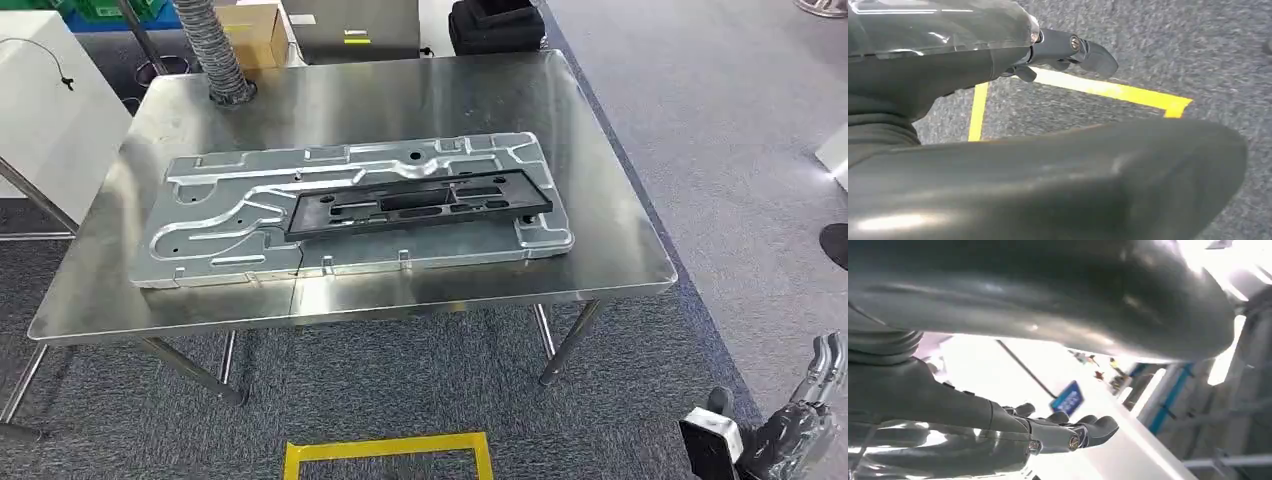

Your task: Take the parts from the cabinet and place them on the table.

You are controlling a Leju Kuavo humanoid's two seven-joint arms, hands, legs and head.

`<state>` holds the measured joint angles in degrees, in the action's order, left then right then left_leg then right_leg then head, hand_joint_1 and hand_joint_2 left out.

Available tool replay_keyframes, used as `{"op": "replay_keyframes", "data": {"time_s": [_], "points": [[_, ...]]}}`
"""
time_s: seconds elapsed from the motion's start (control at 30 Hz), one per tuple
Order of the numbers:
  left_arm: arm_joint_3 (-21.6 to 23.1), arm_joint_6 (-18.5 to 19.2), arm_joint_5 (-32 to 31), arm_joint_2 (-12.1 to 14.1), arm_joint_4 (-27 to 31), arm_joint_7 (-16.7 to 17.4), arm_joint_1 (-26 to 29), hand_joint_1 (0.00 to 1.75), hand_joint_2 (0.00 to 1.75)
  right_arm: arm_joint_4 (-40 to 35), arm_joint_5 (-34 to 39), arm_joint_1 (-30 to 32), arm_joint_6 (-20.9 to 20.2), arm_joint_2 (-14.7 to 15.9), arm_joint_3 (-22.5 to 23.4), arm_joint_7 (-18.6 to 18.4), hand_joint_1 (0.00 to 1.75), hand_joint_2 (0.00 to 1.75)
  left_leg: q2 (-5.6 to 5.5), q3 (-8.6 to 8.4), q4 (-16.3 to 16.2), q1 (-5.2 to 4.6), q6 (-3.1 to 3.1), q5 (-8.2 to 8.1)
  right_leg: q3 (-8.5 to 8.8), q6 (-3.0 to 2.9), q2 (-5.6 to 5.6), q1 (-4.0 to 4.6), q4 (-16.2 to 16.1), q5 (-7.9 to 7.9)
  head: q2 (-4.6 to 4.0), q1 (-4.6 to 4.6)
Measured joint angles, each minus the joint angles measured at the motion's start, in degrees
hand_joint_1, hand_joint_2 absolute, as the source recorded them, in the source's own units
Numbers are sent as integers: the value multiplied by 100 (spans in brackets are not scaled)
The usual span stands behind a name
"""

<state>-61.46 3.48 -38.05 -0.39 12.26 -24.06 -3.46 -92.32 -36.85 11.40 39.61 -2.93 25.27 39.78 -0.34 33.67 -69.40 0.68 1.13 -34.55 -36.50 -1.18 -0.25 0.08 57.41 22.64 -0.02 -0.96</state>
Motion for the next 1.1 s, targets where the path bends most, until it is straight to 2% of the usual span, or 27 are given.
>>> {"op": "replay_keyframes", "data": {"time_s": [0.07,0.1,0.2,0.23,0.27,0.3,0.37,0.4,0.43,0.47,0.5,0.53,0.57,0.6,0.63,0.73,0.77,0.8,0.83,0.87,0.9,0.93,0.97,1.0,1.03,1.07,1.1], "points": [[0,0,0,-2,2,-4,-26,0,0,120,-9,13,11,-39,57,4,0,0,0,-842,1203,-19,-88,279,-76,23,6,8,16,-107,0,0],[0,0,-2,-2,7,-9,-46,0,0,189,-48,17,17,-54,81,4,0,0,-1,-937,1380,-74,-126,235,-70,63,0,33,5,-145,2,0],[-24,-4,-9,-15,7,-46,-57,0,0,636,-245,-63,9,-133,247,13,0,0,-1,-870,1366,-122,-214,390,-47,176,0,-30,-44,-272,0,0],[-31,-11,-35,-20,7,-52,-51,0,0,798,-273,-58,22,-151,304,11,0,0,3,-825,1408,-112,-256,485,-62,227,3,-7,-79,-346,0,0],[-33,-15,-50,-53,2,-52,-60,0,0,973,-295,-69,28,-157,372,11,0,0,22,-750,1423,-72,-282,589,-116,252,13,-36,-82,-314,0,2],[-35,-15,-81,-57,4,-52,-63,0,0,1183,-328,-78,28,-166,453,11,0,0,34,-649,1423,-71,-311,665,-225,277,18,-44,100,37,0,2],[-57,-15,-116,-68,4,-52,-41,0,0,1574,-343,-112,31,-175,612,11,0,0,48,-454,1422,-74,-341,803,-452,341,18,-69,957,904,0,0],[-74,-18,-127,-79,4,-50,-28,0,0,1753,-352,-134,31,-184,677,11,0,0,55,-364,1414,-80,-338,866,-518,358,19,-76,1381,1115,0,0],[-85,-20,-136,-87,4,-50,-19,0,0,1954,-448,-160,33,-190,743,11,0,0,60,-278,1392,-81,-328,932,-523,371,19,-79,1698,1126,0,0],[-96,-22,-144,-94,2,-50,-12,0,0,2158,-576,-197,33,-194,825,11,0,0,63,-174,1365,-75,-317,985,-423,382,19,-81,1765,980,0,0],[-112,-22,-151,-101,4,-50,-6,0,0,2304,-652,-233,33,-203,913,11,0,0,66,-72,1323,-68,-298,1032,-212,390,17,-85,1612,759,0,0],[-122,-22,-153,-109,2,-50,-7,0,0,2449,-704,-262,33,-212,983,11,0,0,69,29,1267,-58,-277,1066,128,396,16,-90,1225,564,0,0],[-127,-22,-153,-116,2,-50,-13,0,0,2542,-737,-291,33,-212,1025,11,0,0,70,109,1199,-56,-249,1092,585,396,17,-98,641,527,0,0],[-129,-24,-153,-116,4,-50,-13,0,0,2627,-743,-338,33,-212,1064,11,0,0,69,156,1140,-70,-222,1110,940,376,25,-98,114,790,0,0],[-129,-24,-153,-118,2,-50,-15,0,0,2682,-748,-376,35,-212,1088,11,0,0,76,174,1107,-79,-193,1129,1065,289,45,-55,-112,876,0,0],[-140,-24,-164,-118,4,-48,-14,0,0,2881,-761,-410,41,-225,1176,17,0,0,72,175,1142,-70,-82,1273,985,157,34,-40,-84,778,0,0],[-144,-18,-183,-120,2,-46,0,0,0,3056,-767,-482,41,-229,1230,18,0,0,71,205,1097,-47,-48,1215,930,89,8,-71,-112,688,0,2],[-151,0,-236,-120,2,-31,12,0,0,3405,-795,-589,41,-227,1319,15,0,0,67,280,959,-35,-26,950,855,57,15,-61,-112,625,0,0],[-155,13,-258,-125,2,-26,6,0,0,3693,-853,-682,41,-214,1404,15,0,0,65,381,637,-33,-7,561,768,9,10,-53,-111,564,0,-2],[-162,15,-291,-127,2,-26,-10,0,0,4093,-934,-744,41,-181,1530,9,0,0,65,490,224,-31,17,227,690,4,3,-41,-110,497,0,0],[-166,15,-302,-127,2,-20,-17,0,0,4508,-1058,-795,41,-155,1653,-53,0,0,65,589,-232,-30,37,-27,596,-2,-13,-26,-105,428,0,0],[-168,15,-310,-127,2,-6,-17,0,0,4873,-1216,-854,41,-122,1747,-198,0,0,66,616,-565,-28,44,-97,498,-1,-20,-15,-94,354,0,0],[-170,20,-347,-133,2,11,-12,0,0,5332,-1489,-914,41,-96,1851,-421,0,0,65,552,-689,-28,37,36,390,3,-19,-5,-81,283,0,0],[-170,24,-356,-144,2,22,-15,0,0,5644,-1736,-957,41,-87,1899,-684,0,0,65,379,-572,-28,23,283,280,10,-19,5,-64,215,0,0],[-170,28,-383,-161,2,39,-23,0,0,5964,-1957,-1011,35,-85,1936,-951,0,0,64,112,-260,-29,2,493,179,18,-18,15,-46,152,0,0],[-171,35,-411,-173,2,63,-39,0,0,6277,-2119,-1074,-32,-85,1974,-1276,0,0,61,-248,206,-30,-31,588,91,28,-13,24,-35,87,0,0],[-168,50,-433,-188,2,77,-67,0,0,6554,-2210,-1138,-173,-85,1995,-1639,0,0,58,-708,786,-36,-72,463,50,43,-9,28,-19,22,0,0]]}}
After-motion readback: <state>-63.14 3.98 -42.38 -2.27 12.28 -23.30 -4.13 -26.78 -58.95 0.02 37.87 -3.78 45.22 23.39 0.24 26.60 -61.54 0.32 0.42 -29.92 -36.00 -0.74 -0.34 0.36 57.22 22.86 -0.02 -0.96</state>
